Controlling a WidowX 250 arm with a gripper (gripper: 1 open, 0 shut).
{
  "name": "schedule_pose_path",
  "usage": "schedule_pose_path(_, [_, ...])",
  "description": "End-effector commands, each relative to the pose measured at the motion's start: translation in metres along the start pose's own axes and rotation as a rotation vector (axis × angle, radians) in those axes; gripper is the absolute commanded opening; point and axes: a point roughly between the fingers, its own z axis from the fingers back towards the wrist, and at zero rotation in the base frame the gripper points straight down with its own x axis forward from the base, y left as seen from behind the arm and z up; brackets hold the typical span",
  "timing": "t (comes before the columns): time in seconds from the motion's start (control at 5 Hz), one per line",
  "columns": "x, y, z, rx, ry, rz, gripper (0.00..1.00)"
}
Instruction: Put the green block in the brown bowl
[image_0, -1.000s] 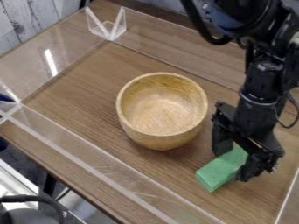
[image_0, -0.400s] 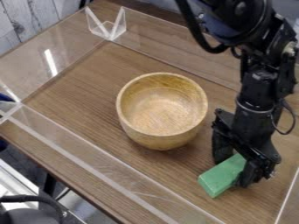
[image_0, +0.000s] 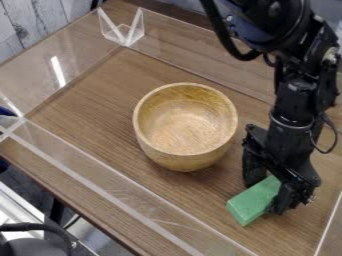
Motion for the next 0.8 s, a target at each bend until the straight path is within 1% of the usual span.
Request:
schedule_pose_path(0.0, [0.0061, 0.0020, 0.0093, -0.001, -0.043, 0.000, 1.00])
schedule_pose_path(0.6, [0.0092, 0.0042, 0.0095, -0.002, -0.060, -0.007, 1.00])
